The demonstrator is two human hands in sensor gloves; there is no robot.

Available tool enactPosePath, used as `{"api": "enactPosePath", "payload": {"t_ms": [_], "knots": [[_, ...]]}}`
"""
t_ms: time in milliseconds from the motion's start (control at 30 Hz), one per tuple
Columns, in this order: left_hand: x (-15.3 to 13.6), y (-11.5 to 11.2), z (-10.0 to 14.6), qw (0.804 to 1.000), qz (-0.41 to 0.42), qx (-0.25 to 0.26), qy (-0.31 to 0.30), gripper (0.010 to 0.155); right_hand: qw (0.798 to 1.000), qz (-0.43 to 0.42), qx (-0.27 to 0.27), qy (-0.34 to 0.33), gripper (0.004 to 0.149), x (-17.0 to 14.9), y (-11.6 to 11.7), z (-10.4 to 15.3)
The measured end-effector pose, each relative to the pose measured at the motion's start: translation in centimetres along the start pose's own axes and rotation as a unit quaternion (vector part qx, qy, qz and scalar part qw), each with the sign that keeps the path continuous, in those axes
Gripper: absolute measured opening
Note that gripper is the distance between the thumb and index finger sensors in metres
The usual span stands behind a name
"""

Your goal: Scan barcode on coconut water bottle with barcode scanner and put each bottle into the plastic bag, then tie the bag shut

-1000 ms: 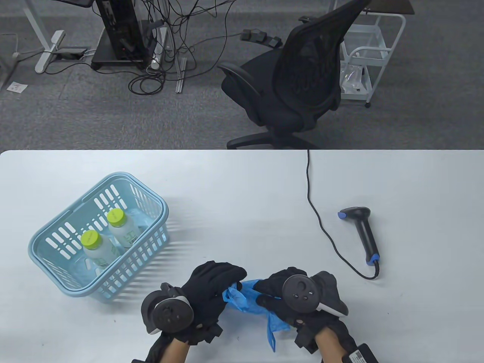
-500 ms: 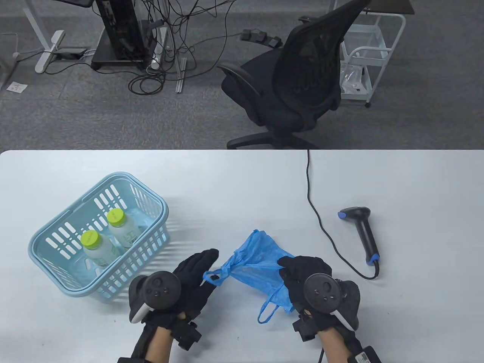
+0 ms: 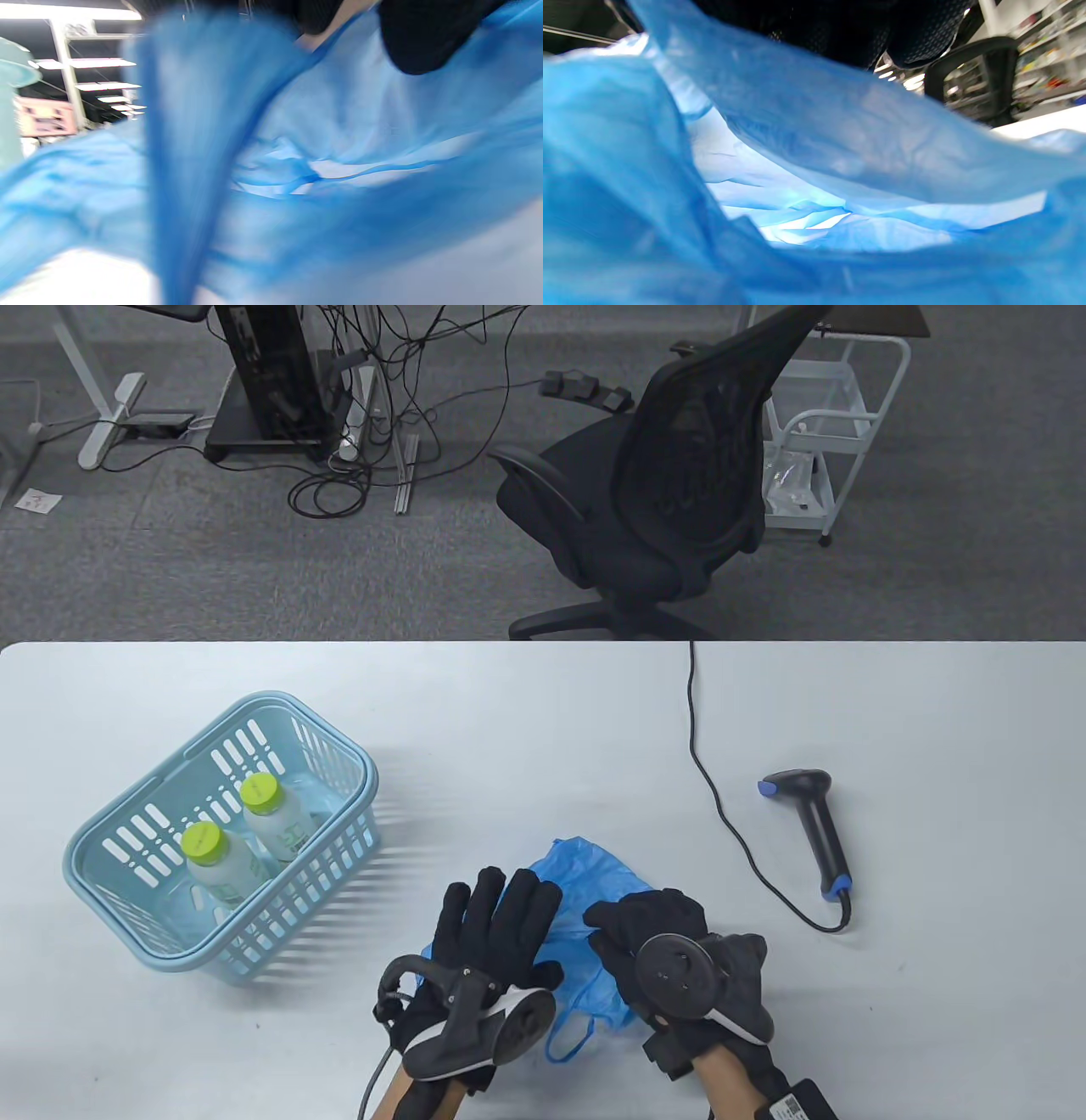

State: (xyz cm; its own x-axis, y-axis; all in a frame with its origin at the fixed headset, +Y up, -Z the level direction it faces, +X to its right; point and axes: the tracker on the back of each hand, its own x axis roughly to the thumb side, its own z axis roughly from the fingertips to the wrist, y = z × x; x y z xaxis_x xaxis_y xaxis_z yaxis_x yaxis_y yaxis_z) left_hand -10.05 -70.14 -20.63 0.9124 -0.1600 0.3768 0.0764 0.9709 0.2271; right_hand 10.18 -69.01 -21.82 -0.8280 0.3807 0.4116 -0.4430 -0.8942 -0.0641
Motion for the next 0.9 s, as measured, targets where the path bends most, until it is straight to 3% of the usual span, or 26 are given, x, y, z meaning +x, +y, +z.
{"api": "enactPosePath", "payload": {"t_ms": [67, 167, 233, 267, 333, 400, 500, 567, 600, 800, 867, 900], "knots": [[-1.6, -0.7, 0.0, 0.999, 0.016, -0.01, 0.037, 0.062, 1.0, -0.026, 0.014, -0.01, 0.038, -0.3, -0.1, -0.1], [-4.7, -1.3, 0.5, 0.992, 0.107, -0.01, 0.06, 0.05, 0.999, -0.017, 0.028, -0.003, 0.038, -1.0, -0.2, -0.1], [-6.2, -1.7, 0.7, 0.972, 0.229, -0.029, 0.049, 0.045, 0.997, 0.079, 0.016, 0.017, 0.038, -1.1, -0.1, 0.1], [-6.6, -2.0, 0.7, 0.956, 0.286, -0.043, 0.056, 0.043, 0.992, 0.124, -0.001, 0.007, 0.046, -0.8, -0.1, 0.3], [-6.9, -2.3, 0.7, 0.924, 0.371, -0.056, 0.068, 0.042, 0.985, 0.154, -0.041, -0.069, 0.06, 0.5, -0.9, 1.0], [-6.8, -2.0, 0.5, 0.918, 0.385, -0.058, 0.072, 0.042, 0.977, 0.117, -0.066, -0.166, 0.053, 2.8, -1.8, 1.7], [-6.0, -1.7, 0.1, 0.904, 0.418, -0.064, 0.067, 0.042, 0.964, 0.167, -0.006, -0.207, 0.038, 6.8, -0.7, 2.3], [-5.4, -1.6, 0.1, 0.892, 0.444, -0.074, 0.053, 0.042, 0.947, 0.282, 0.058, -0.145, 0.04, 7.6, 1.5, 1.4], [-5.2, -1.5, 0.2, 0.887, 0.452, -0.081, 0.046, 0.042, 0.939, 0.314, 0.063, -0.124, 0.04, 7.3, 2.2, 1.1], [-5.6, -1.9, 0.2, 0.851, 0.51, -0.123, 0.014, 0.042, 0.946, 0.313, 0.076, 0.035, 0.048, 2.1, 3.1, -0.5], [-5.9, -2.2, 0.1, 0.826, 0.545, -0.14, -0.014, 0.042, 0.937, 0.328, 0.096, 0.077, 0.056, 0.2, 2.9, -0.6], [-6.2, -2.4, 0.1, 0.804, 0.575, -0.15, -0.025, 0.042, 0.933, 0.329, 0.107, 0.094, 0.058, -0.8, 2.8, -0.6]]}}
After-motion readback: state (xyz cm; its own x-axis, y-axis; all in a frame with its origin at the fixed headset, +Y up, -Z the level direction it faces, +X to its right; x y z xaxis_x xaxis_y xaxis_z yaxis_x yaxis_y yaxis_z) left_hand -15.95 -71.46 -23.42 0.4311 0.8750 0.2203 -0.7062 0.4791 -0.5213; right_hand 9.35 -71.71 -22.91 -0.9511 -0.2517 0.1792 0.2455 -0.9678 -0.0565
